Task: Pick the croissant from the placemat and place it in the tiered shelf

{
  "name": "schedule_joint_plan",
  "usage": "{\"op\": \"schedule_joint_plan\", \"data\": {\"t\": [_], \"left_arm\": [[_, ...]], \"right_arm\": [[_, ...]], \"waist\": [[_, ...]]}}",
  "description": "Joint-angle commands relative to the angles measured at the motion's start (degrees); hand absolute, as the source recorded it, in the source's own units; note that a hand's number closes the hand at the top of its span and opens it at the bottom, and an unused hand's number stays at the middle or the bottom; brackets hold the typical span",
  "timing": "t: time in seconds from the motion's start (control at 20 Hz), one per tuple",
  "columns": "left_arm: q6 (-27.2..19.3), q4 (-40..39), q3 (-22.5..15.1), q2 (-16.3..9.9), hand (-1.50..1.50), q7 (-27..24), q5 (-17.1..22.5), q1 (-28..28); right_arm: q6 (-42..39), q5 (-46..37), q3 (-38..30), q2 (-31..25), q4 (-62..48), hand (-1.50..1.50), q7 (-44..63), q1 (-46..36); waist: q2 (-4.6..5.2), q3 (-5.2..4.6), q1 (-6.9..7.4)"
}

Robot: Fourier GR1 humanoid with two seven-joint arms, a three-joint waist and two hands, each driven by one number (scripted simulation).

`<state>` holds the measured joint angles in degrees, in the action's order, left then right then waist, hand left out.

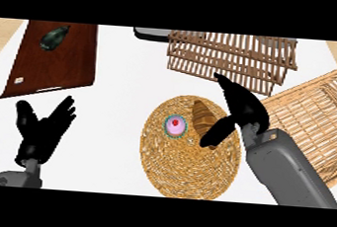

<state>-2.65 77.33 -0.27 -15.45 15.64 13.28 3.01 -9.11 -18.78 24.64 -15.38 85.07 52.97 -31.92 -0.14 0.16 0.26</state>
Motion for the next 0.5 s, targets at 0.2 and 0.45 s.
{"op": "schedule_joint_plan", "data": {"t": [0.2, 0.45], "left_arm": [[-0.47, -4.70, 1.58, 2.26, 0.00, -2.36, -2.66, 1.27], [-0.27, 2.29, 1.20, 1.40, 0.00, 4.54, -2.77, 0.56]], "right_arm": [[-1.32, -8.62, -0.43, 3.21, 2.00, -1.50, 1.96, 4.57], [0.06, -12.77, -1.89, 8.59, -7.62, -1.50, -1.49, 1.35]], "waist": [[0.10, -0.17, -0.31], [0.15, -0.15, 0.10]]}}
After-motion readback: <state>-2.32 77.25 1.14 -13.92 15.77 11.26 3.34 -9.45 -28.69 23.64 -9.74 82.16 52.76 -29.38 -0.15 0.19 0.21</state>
